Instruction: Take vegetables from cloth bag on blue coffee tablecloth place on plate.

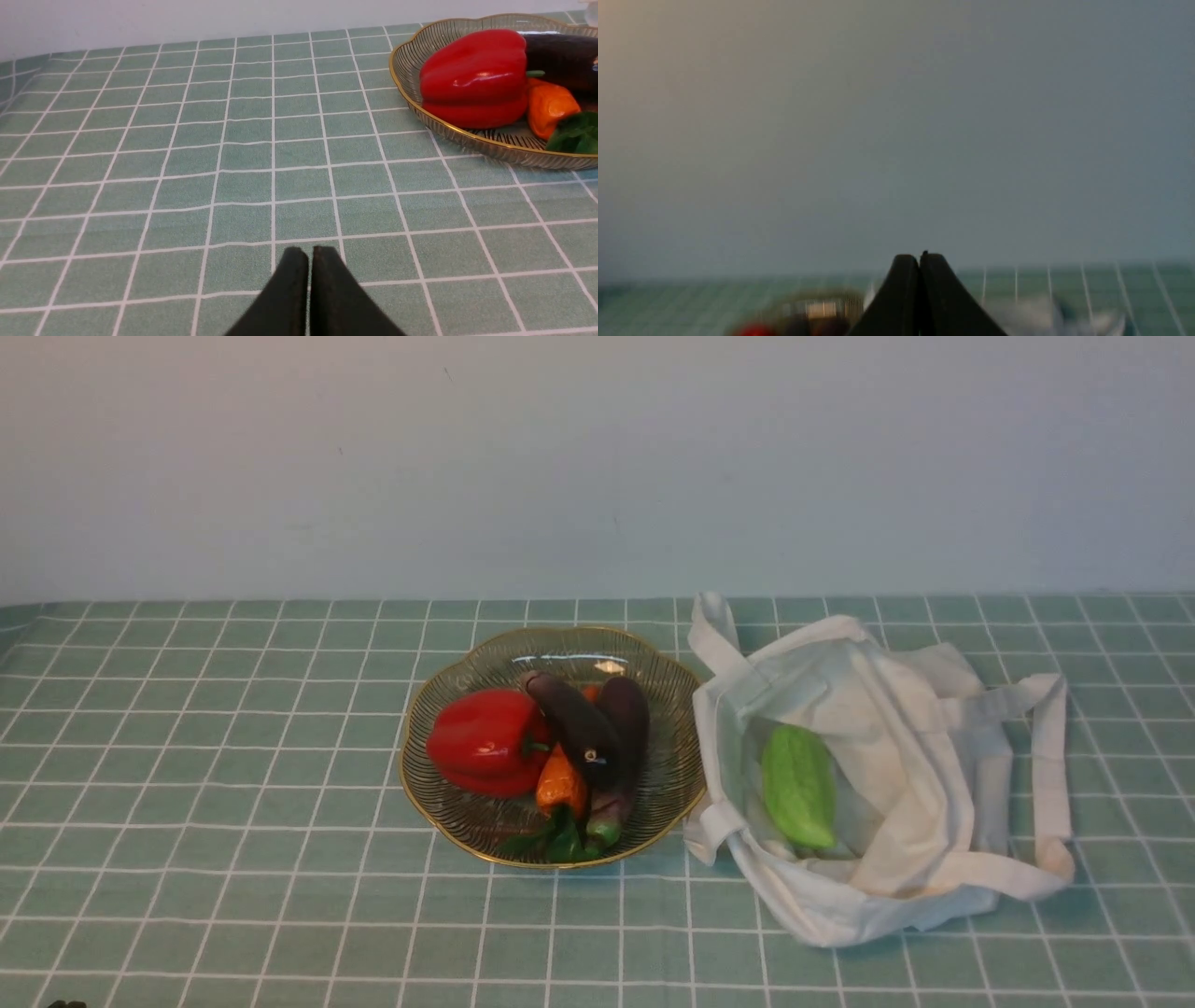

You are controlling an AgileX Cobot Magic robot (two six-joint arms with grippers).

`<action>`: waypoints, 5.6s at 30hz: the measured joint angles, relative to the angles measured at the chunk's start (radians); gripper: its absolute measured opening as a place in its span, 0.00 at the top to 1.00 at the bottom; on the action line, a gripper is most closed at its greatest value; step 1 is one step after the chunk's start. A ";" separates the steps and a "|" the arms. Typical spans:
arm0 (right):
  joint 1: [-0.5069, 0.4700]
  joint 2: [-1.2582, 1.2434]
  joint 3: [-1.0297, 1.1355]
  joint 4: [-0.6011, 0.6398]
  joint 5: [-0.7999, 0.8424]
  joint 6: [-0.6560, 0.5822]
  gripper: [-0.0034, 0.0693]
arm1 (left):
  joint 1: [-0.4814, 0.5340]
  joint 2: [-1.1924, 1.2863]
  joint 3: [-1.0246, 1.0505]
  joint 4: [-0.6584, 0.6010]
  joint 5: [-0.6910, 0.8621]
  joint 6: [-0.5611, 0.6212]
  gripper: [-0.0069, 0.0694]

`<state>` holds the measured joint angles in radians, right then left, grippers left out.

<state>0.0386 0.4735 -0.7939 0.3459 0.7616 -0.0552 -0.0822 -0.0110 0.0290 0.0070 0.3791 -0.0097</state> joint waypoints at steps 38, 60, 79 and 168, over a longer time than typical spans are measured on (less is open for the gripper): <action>0.336 1.434 -0.467 -0.173 -0.005 0.262 0.20 | 0.000 0.000 0.000 0.000 0.000 0.000 0.91; 0.336 1.214 -0.469 -0.247 0.297 0.239 0.43 | 0.000 0.000 0.000 0.000 0.000 0.000 0.91; 0.505 1.161 -0.471 -0.018 -0.133 0.055 0.43 | 0.000 0.000 0.000 0.000 0.000 0.000 0.91; 0.563 0.015 0.156 -0.268 -0.543 -0.048 0.97 | 0.000 0.000 0.000 0.000 0.000 0.000 0.91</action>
<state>0.6013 0.4882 -0.6382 0.0780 0.2184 -0.1030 -0.0822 -0.0110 0.0290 0.0070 0.3791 -0.0097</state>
